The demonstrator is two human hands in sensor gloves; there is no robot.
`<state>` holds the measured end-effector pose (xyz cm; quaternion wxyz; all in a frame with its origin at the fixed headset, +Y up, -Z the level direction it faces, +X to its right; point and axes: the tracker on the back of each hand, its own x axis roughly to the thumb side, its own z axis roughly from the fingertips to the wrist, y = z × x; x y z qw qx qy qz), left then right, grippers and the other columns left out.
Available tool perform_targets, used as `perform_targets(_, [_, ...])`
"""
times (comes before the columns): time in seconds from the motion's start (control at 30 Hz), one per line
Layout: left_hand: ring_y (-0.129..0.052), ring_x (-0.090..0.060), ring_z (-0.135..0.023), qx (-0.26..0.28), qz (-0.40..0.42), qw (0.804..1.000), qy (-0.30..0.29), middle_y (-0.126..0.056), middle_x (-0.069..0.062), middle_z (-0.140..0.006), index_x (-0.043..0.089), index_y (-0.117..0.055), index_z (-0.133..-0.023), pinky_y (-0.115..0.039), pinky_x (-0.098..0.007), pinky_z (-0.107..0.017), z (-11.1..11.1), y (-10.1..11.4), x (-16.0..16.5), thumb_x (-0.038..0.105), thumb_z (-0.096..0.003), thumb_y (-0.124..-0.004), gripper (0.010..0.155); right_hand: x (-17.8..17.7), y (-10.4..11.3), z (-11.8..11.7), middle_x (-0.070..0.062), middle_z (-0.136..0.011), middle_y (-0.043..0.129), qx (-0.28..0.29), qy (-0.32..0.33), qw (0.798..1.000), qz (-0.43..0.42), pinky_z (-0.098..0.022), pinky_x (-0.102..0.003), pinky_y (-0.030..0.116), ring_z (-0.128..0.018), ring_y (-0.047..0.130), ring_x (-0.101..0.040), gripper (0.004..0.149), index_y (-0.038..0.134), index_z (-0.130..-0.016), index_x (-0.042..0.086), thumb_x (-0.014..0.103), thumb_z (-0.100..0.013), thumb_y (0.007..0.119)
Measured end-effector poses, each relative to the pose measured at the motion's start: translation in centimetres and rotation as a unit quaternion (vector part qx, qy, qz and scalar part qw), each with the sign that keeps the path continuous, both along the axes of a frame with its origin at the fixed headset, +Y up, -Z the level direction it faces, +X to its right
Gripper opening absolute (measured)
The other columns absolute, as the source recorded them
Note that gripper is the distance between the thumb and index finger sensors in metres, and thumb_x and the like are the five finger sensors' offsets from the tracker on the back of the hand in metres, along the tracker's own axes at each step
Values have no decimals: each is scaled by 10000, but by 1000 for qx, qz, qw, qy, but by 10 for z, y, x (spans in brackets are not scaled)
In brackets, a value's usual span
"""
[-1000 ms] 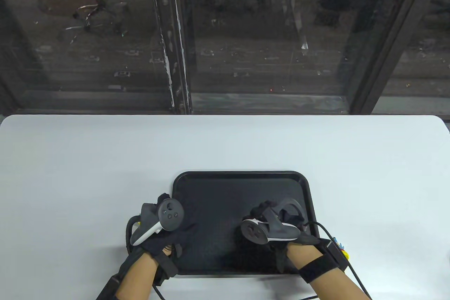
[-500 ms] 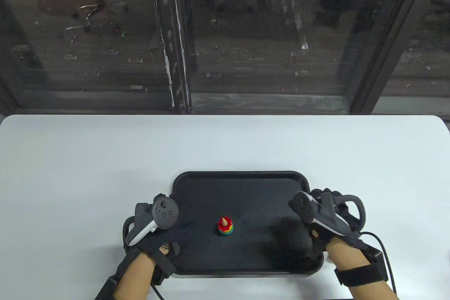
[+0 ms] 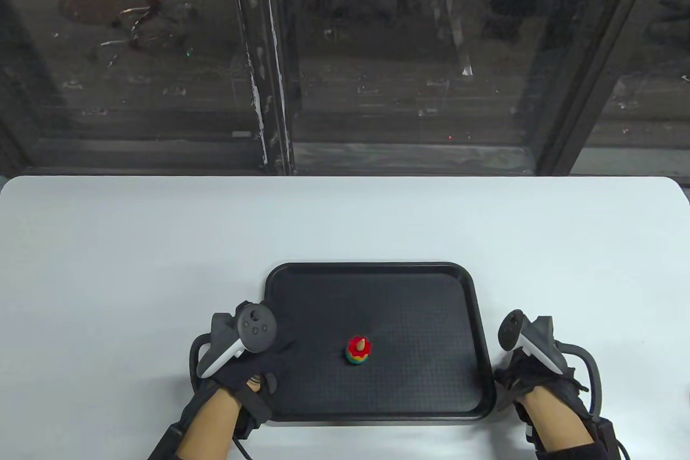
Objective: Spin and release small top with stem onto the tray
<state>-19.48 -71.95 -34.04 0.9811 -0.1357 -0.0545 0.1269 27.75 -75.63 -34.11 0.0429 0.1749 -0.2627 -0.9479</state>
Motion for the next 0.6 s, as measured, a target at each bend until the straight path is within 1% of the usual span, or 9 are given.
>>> perform_targets(0.07, [-264,-392,-1179,2,2,1000,-1,-397,25,-1277,477,-524,-1079,-364,-620,-847,0,0,0,721,-362,-597,760,0,-2,0,-108,-969,616,-5,5,1000,18,-356,-383,991,-603,1007,-252,884,326,-1055,183,503,-385,804])
perform_targets(0.17, [-263,-388,-1181,0,2,1000,-1,-399,26,-1277,477,-527,-1078,-363,-619,-848,-1,-1,1,721,-362,-597,760,0,-3,2,-116,-937,656,-11,15,1000,14,-399,-398,969,-663,959,-289,856,368,-1048,165,428,-383,836])
perform_targets(0.3, [-263,-388,-1181,-5,0,1000,-2,-400,26,-1276,478,-526,-1077,-362,-619,-848,-1,-2,1,720,-363,-597,758,6,3,1,-93,-873,741,1,20,1000,7,-449,-423,940,-708,915,-302,713,523,-1017,171,375,-402,821])
perform_targets(0.4, [-265,-393,-1179,-3,4,1000,-2,-405,26,-1275,477,-529,-1076,-364,-618,-848,-1,-1,1,720,-363,-598,757,13,14,2,-83,-863,753,65,13,997,-31,-450,-417,942,-703,922,-289,502,718,-903,251,379,-421,769])
perform_targets(0.43, [-266,-391,-1179,-3,4,1000,-3,-404,25,-1276,477,-530,-1076,-363,-618,-848,-1,-2,1,720,-362,-599,757,14,17,3,-65,-857,772,87,9,995,-42,-451,-410,951,-701,940,-277,474,750,-880,273,396,-422,750])
perform_targets(0.47, [-265,-393,-1179,-3,5,1000,-3,-405,25,-1276,476,-529,-1078,-363,-619,-848,-1,-2,1,720,-363,-598,759,15,22,4,-56,-861,787,135,10,988,-69,-451,-411,957,-706,953,-284,457,778,-862,287,401,-420,752])
perform_targets(0.53, [-264,-390,-1180,-3,5,1000,-3,-404,27,-1276,479,-528,-1076,-364,-619,-848,-2,-1,1,720,-363,-598,756,15,30,6,-58,-890,791,179,14,979,-99,-483,-435,941,-749,951,-319,422,821,-826,323,413,-418,758])
perform_targets(0.57, [-267,-392,-1179,-3,6,1000,-3,-403,25,-1276,476,-531,-1077,-364,-618,-847,-2,-1,1,720,-363,-598,758,13,34,7,-61,-927,755,193,15,976,-104,-520,-457,912,-800,911,-332,408,838,-809,350,425,-415,760])
perform_targets(0.6, [-266,-393,-1179,-2,6,1000,-3,-404,24,-1276,477,-530,-1076,-365,-619,-847,-2,-1,1,721,-362,-598,757,10,38,9,-44,-965,686,211,28,972,-105,-595,-506,819,-860,817,-312,401,858,-796,392,449,-408,768])
